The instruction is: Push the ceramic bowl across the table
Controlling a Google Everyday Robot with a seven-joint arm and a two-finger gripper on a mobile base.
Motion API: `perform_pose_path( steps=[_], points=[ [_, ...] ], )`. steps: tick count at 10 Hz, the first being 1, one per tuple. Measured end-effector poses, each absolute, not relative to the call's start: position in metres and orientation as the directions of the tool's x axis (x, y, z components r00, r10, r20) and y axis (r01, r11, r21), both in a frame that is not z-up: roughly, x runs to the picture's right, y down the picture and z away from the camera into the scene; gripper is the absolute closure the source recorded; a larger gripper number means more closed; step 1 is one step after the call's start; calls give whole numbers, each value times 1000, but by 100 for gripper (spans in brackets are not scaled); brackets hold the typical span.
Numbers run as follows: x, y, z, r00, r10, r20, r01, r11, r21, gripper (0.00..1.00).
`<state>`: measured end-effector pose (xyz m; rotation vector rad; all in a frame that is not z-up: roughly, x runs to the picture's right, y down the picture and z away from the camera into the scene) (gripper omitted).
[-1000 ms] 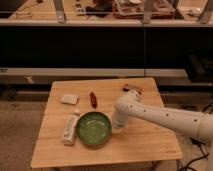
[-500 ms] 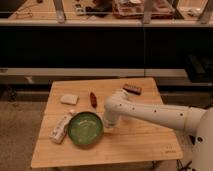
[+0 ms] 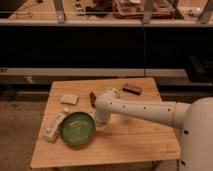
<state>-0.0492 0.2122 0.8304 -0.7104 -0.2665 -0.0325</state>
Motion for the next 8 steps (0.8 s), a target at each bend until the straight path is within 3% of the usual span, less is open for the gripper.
perform_pose_path(
  steps=[8],
  points=[
    [-92, 213, 828, 948, 24, 317, 189, 758, -624, 100]
  ],
)
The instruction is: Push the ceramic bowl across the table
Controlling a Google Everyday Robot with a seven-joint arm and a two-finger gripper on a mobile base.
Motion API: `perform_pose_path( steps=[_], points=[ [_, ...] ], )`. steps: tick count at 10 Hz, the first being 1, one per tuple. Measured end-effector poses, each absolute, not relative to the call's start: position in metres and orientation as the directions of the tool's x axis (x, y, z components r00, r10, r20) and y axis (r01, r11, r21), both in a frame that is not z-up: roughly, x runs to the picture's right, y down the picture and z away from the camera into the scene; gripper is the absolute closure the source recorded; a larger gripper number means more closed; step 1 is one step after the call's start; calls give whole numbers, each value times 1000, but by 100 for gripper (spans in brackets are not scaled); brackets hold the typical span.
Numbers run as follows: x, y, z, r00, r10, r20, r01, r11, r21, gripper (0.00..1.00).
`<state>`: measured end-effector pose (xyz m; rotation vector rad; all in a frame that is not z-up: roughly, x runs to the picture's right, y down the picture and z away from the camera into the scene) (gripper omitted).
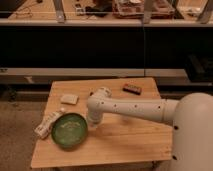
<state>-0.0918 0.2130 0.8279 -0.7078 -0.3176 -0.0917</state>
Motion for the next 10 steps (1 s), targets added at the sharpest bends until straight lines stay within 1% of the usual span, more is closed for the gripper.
perform_pose_path(
  steps=[6, 10],
  points=[
    [-129, 221, 821, 931, -9, 365, 249, 747, -617, 100],
    [-135, 225, 821, 931, -22, 365, 260, 740, -620, 100]
  ],
)
